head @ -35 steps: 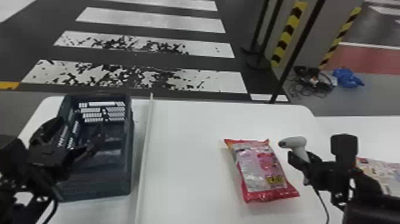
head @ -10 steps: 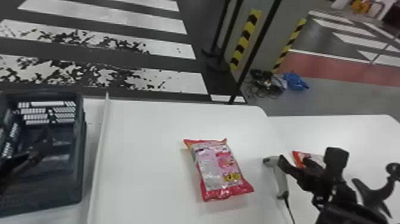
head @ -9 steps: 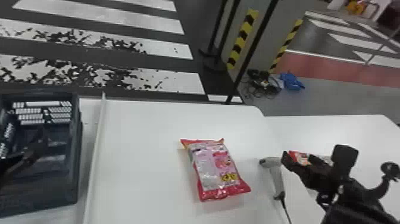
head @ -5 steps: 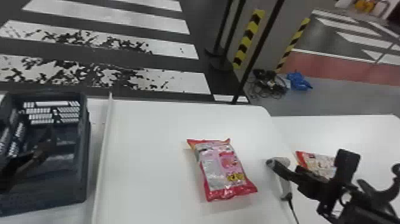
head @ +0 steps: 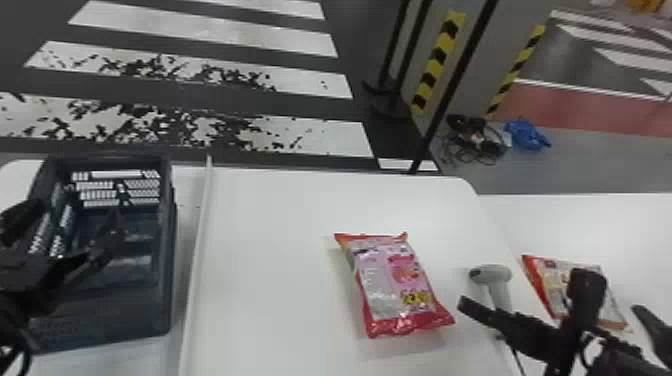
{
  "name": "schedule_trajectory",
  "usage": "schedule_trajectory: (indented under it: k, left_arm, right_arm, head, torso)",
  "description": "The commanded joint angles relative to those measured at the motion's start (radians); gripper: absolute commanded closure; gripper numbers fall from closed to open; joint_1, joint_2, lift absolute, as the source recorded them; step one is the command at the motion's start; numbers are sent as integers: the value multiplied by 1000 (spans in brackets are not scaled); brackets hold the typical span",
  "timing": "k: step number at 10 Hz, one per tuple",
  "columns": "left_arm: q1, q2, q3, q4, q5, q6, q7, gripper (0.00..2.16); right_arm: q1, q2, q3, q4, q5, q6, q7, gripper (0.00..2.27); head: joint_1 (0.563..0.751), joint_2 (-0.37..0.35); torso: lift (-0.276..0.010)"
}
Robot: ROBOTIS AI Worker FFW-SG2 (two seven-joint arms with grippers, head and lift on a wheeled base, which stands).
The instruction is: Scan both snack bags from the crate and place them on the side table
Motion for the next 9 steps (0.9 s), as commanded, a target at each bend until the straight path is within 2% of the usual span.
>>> schedule_trajectory:
  k: [1,6,9]
  left_arm:
    - [-1,-1,-1,1,1,0,0,100]
    - [1,1,-1,6,2,-3,0,100]
    - [2,1,0,9,2,-6,0,100]
  right_arm:
    - [-13,1,2,3,-3,67,10,66]
    - [-73,1,2,69,-10,205,56,66]
    - [-88,1,13,100,-10,218,56,66]
  head:
    - [695,-252]
    - [695,-210]
    - [695,-193]
  torso:
    - [-98]
    - [-98]
    - [-98]
